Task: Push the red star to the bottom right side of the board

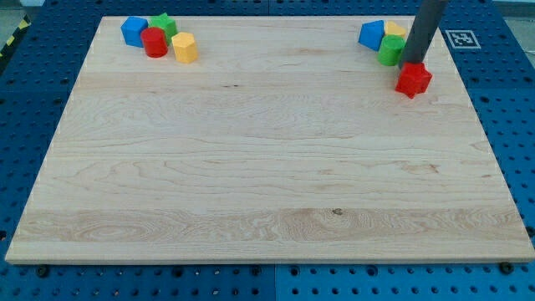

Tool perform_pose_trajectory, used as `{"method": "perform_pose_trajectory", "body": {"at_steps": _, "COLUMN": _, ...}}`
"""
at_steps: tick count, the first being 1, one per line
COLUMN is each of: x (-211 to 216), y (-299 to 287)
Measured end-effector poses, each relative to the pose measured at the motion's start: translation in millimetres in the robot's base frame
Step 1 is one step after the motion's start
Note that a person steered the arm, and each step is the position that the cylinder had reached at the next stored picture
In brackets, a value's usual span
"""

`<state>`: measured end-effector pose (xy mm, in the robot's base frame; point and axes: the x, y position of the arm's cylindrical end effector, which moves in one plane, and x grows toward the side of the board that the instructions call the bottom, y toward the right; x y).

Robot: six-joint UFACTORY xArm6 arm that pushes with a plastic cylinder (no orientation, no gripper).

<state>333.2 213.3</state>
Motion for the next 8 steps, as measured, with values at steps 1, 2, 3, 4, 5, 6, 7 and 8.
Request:
{"method": "perform_pose_trajectory", "body": {"at_steps": 1, "x": 25, "y": -7}}
{"method": "perform_pose_trajectory", "body": {"at_steps": 2, "x": 49, "y": -8}}
{"method": "perform_pose_trajectory", "body": {"at_steps": 3, "x": 76, "y": -9}}
{"method": "perform_pose_trajectory", "body": {"at_steps": 4, "x": 104, "y": -9}}
{"method": "perform_pose_trajectory", "body": {"at_steps": 5, "x": 132, "y": -10}}
{"method": "perform_pose_trajectory", "body": {"at_steps": 6, "x": 157, "y": -10}}
{"method": "perform_pose_trajectory", "body": {"at_steps": 7, "x": 179, "y": -10}}
{"method": "perform_pose_trajectory", "body": {"at_steps": 8, "x": 198, "y": -9}}
